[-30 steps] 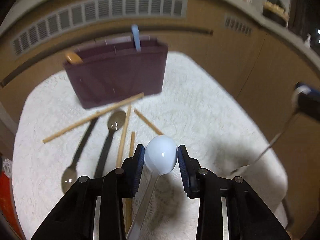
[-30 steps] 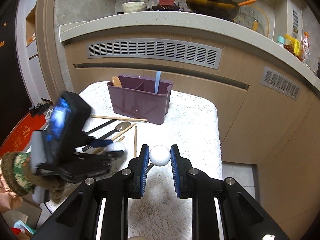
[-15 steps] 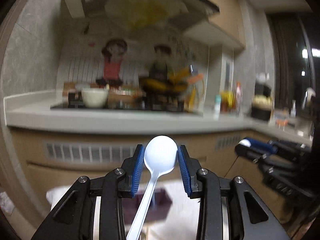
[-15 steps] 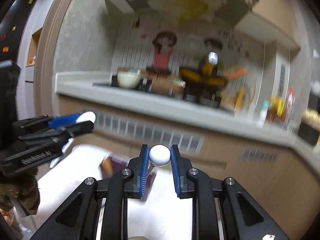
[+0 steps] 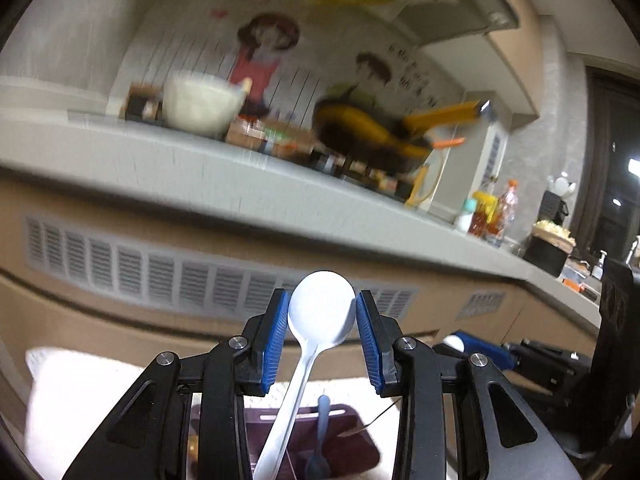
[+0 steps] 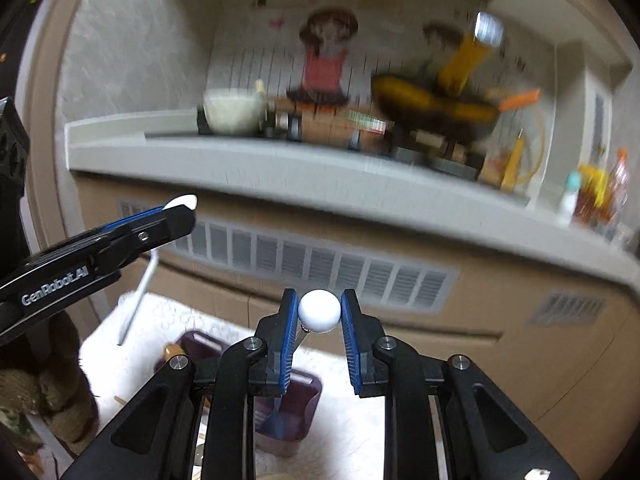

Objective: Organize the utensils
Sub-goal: 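Open the left tool over the caddy while the right tool drops the ball-handled steel spoon in, then grasp a wooden chopstick with the left tool while the right tool grasps another chopstick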

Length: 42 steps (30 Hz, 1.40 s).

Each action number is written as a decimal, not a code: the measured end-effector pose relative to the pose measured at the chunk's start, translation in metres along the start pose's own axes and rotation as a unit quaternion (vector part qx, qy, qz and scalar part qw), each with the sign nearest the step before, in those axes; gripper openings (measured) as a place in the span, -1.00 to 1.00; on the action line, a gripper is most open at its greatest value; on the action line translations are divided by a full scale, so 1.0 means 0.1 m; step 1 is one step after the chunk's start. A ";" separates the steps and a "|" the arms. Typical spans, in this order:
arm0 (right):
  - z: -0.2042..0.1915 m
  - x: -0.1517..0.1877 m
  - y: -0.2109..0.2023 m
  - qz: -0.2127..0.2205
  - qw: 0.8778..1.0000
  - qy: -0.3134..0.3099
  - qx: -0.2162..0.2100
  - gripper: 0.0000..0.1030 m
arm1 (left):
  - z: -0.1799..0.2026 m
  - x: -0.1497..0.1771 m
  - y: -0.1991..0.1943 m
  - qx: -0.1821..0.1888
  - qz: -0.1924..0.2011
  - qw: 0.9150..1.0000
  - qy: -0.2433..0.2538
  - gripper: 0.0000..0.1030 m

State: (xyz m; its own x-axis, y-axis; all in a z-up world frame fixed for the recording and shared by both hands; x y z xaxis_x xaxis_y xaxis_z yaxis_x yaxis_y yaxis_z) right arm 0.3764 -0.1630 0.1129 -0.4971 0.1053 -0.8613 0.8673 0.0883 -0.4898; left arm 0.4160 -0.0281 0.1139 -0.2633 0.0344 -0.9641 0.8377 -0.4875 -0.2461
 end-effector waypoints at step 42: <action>-0.08 2.53 0.06 -0.251 0.968 -0.012 -0.026 -0.51 | 0.21 2.56 -1.35 -0.105 -0.272 0.957 -0.008 0.34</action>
State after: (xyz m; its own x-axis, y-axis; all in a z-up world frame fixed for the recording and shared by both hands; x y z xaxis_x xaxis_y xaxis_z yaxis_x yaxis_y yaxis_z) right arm 0.2557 -0.1276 -0.1068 -0.8545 0.0139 -0.5192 0.5136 0.1721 -0.8406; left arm 0.2256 0.0283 -0.0981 -0.6927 0.2198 -0.6869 0.6522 -0.2157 -0.7267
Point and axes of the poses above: each gripper's, at about its wrist camera, not at the fingertips, and y roughly the way its jaws point, z to its right, x to its underside, the point moved 6 cm from there along y, roughly the way its jaws point, and after that the axes turned 15 degrees about y, right-handed, at the moved point
